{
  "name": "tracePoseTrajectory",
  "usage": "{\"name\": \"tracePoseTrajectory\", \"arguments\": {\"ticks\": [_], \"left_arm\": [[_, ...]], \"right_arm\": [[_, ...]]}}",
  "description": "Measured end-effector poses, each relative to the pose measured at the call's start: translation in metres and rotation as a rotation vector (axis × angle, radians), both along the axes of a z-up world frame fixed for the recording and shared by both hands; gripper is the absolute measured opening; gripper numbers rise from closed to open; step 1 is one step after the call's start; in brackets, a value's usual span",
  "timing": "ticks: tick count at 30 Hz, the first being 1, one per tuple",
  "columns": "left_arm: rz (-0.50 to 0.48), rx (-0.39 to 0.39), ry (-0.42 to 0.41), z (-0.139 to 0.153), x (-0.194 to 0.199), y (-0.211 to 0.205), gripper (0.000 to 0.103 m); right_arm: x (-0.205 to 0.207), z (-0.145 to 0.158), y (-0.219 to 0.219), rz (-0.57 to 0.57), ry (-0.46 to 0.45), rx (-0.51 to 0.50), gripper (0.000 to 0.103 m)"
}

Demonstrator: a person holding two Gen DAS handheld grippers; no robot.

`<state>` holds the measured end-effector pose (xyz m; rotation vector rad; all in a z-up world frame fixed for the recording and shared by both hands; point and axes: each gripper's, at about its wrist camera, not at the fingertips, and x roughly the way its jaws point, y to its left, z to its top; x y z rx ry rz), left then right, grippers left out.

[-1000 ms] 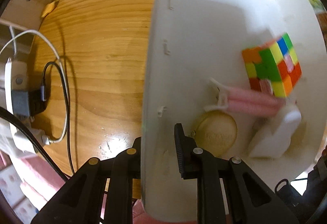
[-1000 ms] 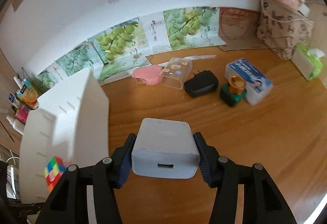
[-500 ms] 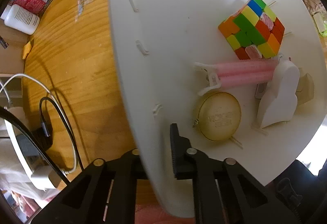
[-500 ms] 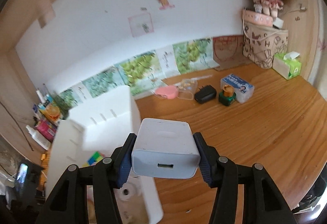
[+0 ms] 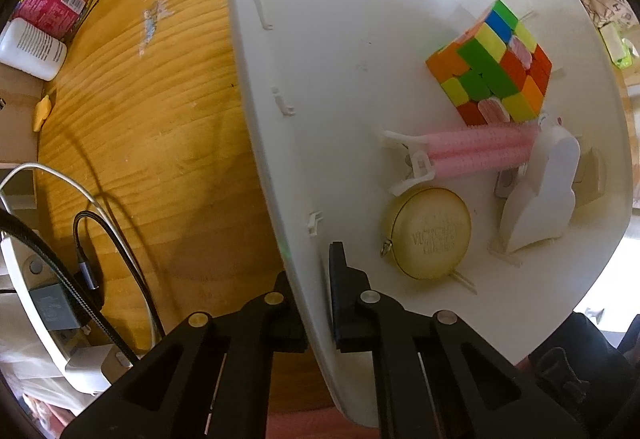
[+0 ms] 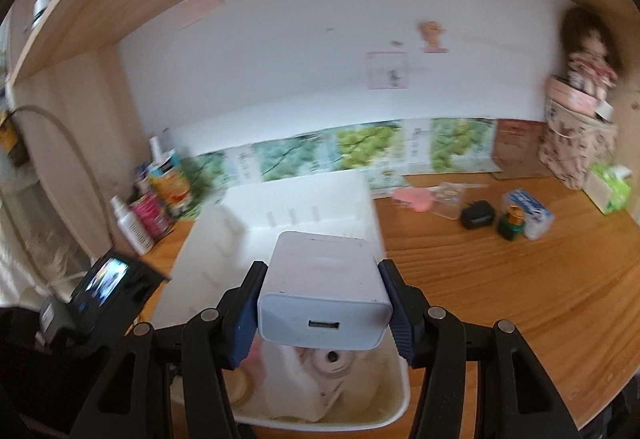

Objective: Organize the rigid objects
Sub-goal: 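Carry the white charger with the right tool and release it in the tray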

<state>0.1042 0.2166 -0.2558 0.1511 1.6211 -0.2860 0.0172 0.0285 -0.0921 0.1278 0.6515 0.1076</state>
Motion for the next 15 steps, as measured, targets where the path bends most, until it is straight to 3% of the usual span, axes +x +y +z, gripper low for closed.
{"name": "tracePoseTrajectory", "arguments": {"ticks": [15], "left_arm": [[0.139,0.054,-0.009,0.002,0.006,0.013,0.007]], "right_arm": [[0.007,-0.016,0.035,0.262,0.107,-0.125,0.057]]}}
